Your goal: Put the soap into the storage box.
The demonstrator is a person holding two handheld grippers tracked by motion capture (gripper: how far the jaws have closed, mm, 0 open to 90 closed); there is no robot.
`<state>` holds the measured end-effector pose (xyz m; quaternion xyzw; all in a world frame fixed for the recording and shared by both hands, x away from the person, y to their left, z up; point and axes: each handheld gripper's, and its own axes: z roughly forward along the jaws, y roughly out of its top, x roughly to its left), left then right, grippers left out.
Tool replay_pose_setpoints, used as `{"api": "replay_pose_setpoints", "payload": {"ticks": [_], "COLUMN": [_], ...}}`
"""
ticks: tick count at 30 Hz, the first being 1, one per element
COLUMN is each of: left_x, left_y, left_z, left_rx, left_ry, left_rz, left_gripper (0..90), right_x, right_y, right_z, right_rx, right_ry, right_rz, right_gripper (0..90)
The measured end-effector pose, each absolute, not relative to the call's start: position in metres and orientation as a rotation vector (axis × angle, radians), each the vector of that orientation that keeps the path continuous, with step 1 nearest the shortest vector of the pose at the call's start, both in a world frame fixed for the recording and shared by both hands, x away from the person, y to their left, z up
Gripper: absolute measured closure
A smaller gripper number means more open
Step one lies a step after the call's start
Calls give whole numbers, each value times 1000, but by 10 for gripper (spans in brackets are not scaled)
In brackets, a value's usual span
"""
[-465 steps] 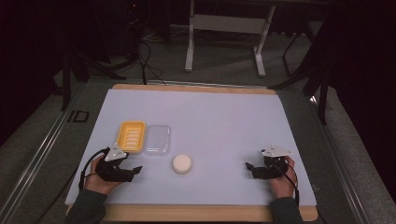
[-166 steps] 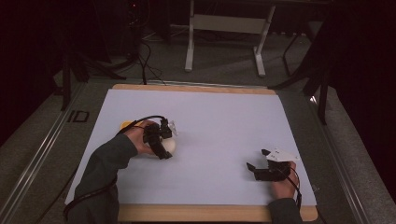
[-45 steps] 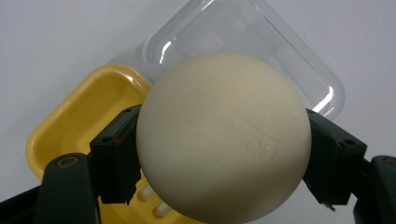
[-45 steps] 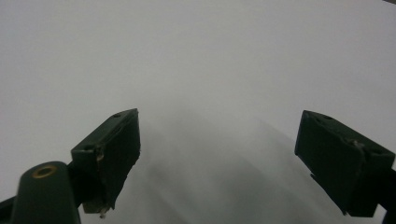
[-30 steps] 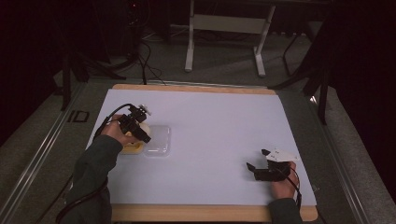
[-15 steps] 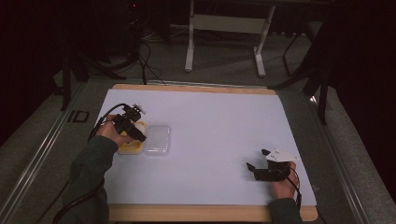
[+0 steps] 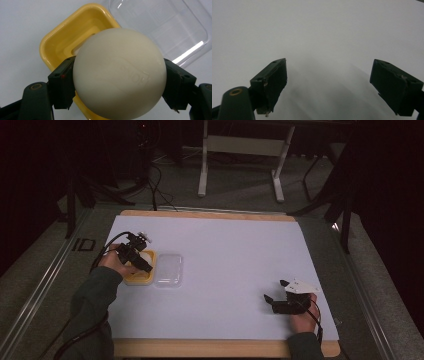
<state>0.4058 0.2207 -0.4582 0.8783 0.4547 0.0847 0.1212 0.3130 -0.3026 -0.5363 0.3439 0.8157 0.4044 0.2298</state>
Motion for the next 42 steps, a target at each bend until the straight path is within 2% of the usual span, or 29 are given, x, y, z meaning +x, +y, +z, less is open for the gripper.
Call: {"api": "replay_pose_setpoints", "payload": {"ticks": [32,36,38,42], "left_x": [409,411,410,407], "left_y": [228,230,230,233], "left_z": [-475,-480,-481,-477], "left_rx": [2603,2590,2596,2575], "left_ry": [1349,1336,1332,1326], "left_rz": [222,147,174,180], "left_gripper": [245,242,192,168], "right_x": [313,313,313,313], "right_y": [-302,-302,-302,-302], "right_z": [-536,-536,-537,-537], "right_rx": [942,941,939,938], "right_ry": [2245,2246,2246,2247], "right_rz": [1109,1108,1107,1106], "right_gripper": [139,139,139,139]}}
